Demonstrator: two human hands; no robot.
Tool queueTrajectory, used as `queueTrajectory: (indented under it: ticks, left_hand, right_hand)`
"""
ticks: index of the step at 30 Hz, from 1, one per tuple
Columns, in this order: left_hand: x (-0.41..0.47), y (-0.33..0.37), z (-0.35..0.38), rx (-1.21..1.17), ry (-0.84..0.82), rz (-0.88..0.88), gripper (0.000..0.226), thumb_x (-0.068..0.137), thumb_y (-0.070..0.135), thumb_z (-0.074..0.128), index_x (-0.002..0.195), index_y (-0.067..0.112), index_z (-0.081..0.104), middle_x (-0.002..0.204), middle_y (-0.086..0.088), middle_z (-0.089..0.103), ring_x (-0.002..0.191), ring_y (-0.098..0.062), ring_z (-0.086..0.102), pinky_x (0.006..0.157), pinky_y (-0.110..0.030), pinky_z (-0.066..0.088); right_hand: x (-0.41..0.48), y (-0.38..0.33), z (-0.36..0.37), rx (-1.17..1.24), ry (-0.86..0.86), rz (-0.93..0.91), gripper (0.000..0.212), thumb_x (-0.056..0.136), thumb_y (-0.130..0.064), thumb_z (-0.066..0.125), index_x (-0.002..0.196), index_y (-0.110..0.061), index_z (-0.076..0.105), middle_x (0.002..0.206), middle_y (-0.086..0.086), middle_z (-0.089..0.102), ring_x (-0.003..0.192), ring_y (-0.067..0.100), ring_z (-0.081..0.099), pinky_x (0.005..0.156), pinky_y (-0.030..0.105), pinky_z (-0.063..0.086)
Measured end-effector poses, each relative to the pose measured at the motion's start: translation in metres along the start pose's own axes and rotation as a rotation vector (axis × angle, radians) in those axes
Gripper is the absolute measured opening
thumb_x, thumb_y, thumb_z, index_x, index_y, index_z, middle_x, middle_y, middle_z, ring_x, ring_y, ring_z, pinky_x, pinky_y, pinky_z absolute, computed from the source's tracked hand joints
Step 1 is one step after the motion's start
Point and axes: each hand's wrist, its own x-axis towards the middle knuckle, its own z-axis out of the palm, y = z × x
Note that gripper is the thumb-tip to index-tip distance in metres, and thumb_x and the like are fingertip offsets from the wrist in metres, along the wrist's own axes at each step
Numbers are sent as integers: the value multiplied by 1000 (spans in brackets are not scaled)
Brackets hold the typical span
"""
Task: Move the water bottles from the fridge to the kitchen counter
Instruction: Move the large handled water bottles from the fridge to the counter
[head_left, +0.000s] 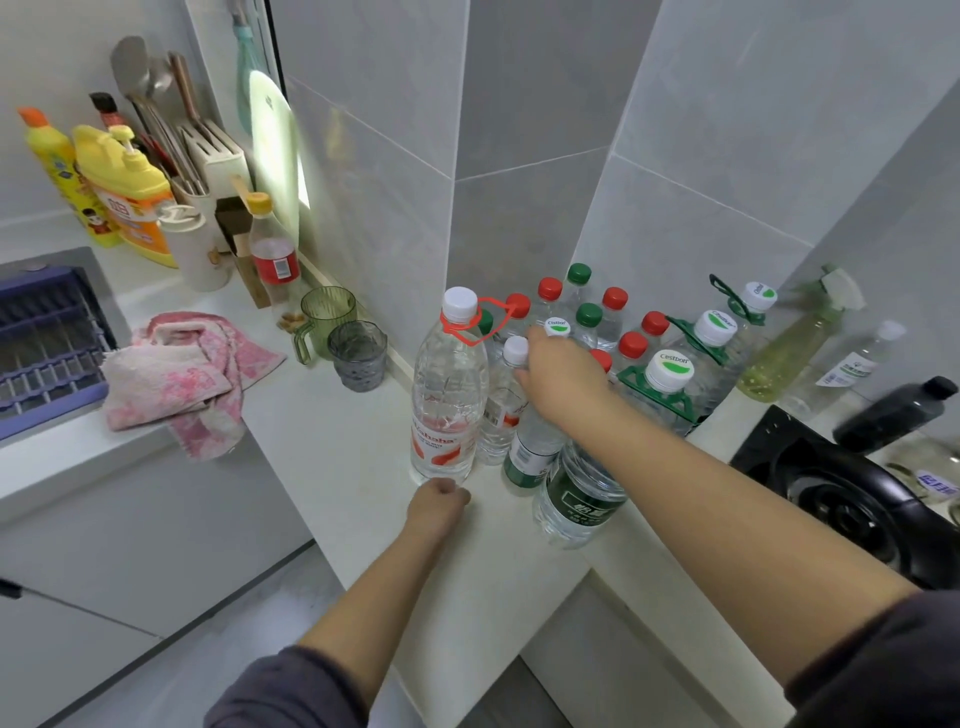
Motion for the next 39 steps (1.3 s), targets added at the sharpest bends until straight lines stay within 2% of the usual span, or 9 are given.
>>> queueTrajectory:
  ticks: [4, 10, 17, 20, 24, 29, 32, 35, 39]
  left_hand:
    - [3, 14, -23, -124, 117, 90, 64, 83, 13, 69, 138, 12, 37, 125, -8, 58, 113, -32, 60, 99, -45, 49]
    - [7, 31, -26, -144, 59, 115, 52, 82, 1, 64, 130, 13, 47, 126, -9, 60, 114, -32, 57, 101, -49, 47]
    - [-5, 24, -32, -18, 46, 147, 53, 84, 11, 67, 131, 12, 43, 126, -9, 59, 115, -30, 57, 101, -47, 46]
    - [-14, 17, -28, 67, 71, 147, 66, 84, 19, 69, 139, 9, 33, 125, -6, 54, 110, -26, 57, 94, -36, 47]
    - [-24, 11, -20, 177, 65, 213, 64, 84, 24, 71, 137, 11, 37, 128, -5, 51, 105, -20, 53, 86, -28, 41]
    - [-33, 14, 5, 232, -77, 301, 83, 80, 25, 77, 147, 16, 29, 147, -8, 41, 127, -27, 49, 104, -38, 42]
    - [-39, 16, 28, 273, -148, 386, 104, 75, 30, 82, 153, 24, 13, 155, 3, 29, 139, -22, 36, 109, -33, 37]
    - [-44, 20, 50, 268, -171, 512, 102, 68, 29, 86, 140, 42, 16, 140, 24, 39, 133, -8, 39, 101, -19, 34]
    - [-42, 20, 75, 257, -152, 546, 129, 64, 31, 90, 153, 24, -3, 160, 5, 16, 146, -12, 20, 118, -32, 23]
  right_hand:
    - [-7, 0, 3, -5, 73, -45, 40, 94, -6, 56, 131, -7, 41, 119, 16, 59, 102, 34, 62, 64, 35, 40]
    - [-11, 0, 10, 44, 80, -82, 63, 90, -1, 57, 146, -11, 29, 128, 17, 53, 110, 35, 56, 71, 38, 42]
    - [-52, 6, 15, 135, 185, -258, 66, 94, -1, 52, 153, -11, 24, 158, 10, 27, 143, 28, 30, 110, 38, 35]
    - [-82, 24, 22, 239, 252, -490, 55, 92, 3, 55, 145, -4, 42, 151, 14, 40, 140, 28, 38, 113, 35, 32]
    - [-118, 73, 48, 315, 402, -676, 40, 79, 13, 65, 117, 0, 67, 119, 13, 67, 113, 27, 63, 99, 35, 49]
    - [-140, 130, 90, 534, 507, -354, 26, 81, 1, 72, 104, -11, 66, 103, -1, 61, 97, 16, 61, 80, 39, 55]
    - [-132, 148, 112, 753, 481, 36, 48, 77, -12, 81, 115, -18, 53, 112, -7, 46, 103, 9, 50, 88, 34, 50]
    - [-117, 160, 127, 1161, 339, 416, 72, 87, -13, 71, 148, -16, 31, 149, 2, 34, 134, 19, 38, 103, 33, 37]
    - [-86, 161, 133, 1536, 323, 746, 62, 103, -33, 41, 156, -33, 10, 163, -3, 15, 147, 21, 21, 116, 39, 19]
